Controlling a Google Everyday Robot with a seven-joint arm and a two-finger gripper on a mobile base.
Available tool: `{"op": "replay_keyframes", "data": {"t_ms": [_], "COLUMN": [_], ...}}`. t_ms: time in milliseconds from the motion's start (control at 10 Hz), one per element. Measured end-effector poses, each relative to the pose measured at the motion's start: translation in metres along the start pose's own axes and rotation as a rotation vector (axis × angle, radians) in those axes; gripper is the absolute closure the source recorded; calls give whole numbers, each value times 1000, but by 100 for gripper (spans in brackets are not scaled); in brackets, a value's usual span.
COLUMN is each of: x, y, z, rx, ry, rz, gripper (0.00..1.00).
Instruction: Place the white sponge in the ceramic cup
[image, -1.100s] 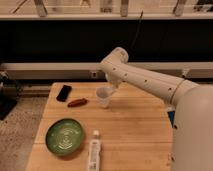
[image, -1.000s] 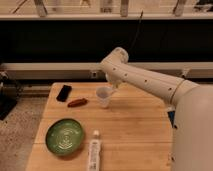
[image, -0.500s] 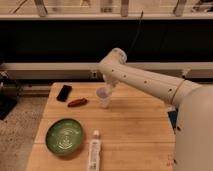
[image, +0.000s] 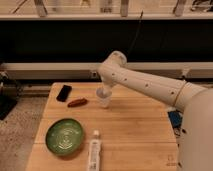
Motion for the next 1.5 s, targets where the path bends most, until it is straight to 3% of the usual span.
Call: {"op": "replay_keyframes", "data": {"t_ms": [500,1100,1500], "x": [-13,-13,0], "y": [-9,-10,1], "z": [7,12,1], "rx": [55,94,135], "ry": [8,31,57], "rz": [-13,-13,28], "gripper": [23,20,20]}}
